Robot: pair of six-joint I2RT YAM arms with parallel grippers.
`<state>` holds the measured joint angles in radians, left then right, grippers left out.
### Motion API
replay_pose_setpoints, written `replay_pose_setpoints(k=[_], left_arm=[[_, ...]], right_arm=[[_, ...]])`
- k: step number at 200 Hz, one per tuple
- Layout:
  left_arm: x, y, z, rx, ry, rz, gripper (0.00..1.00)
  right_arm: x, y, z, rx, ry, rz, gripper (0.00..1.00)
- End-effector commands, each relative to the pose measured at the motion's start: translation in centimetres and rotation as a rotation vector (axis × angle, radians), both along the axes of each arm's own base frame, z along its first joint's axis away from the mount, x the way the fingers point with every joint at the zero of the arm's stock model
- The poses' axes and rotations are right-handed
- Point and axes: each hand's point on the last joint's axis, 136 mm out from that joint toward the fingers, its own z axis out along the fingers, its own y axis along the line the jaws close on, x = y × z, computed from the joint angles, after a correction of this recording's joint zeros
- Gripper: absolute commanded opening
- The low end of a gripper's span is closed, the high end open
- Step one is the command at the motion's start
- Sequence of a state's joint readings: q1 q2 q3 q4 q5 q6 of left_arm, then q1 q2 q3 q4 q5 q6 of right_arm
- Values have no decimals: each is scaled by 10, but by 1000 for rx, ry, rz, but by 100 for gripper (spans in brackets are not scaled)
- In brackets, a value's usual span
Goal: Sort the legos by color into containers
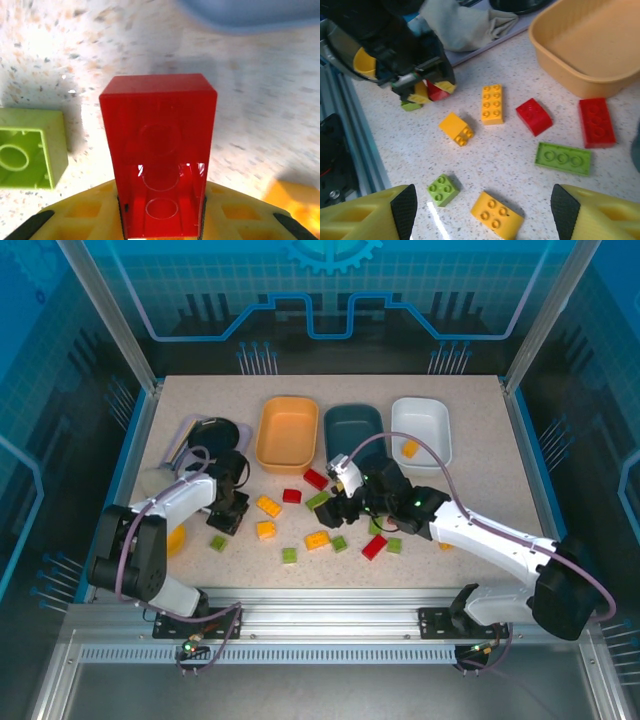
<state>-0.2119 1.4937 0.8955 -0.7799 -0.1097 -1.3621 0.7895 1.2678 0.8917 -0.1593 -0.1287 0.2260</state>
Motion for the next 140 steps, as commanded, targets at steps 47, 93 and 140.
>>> replay_pose_setpoints(k=[47, 93, 140], left_arm=[[118, -55, 110, 103, -311, -555, 32], [187, -93, 83, 61, -252, -778, 33], [229, -111, 36, 19, -174, -820, 39]], right_arm=[[55, -74, 8, 27, 47, -424, 73], [64, -98, -13, 22, 153, -560, 73], [77, -96, 11, 112, 132, -602, 73]])
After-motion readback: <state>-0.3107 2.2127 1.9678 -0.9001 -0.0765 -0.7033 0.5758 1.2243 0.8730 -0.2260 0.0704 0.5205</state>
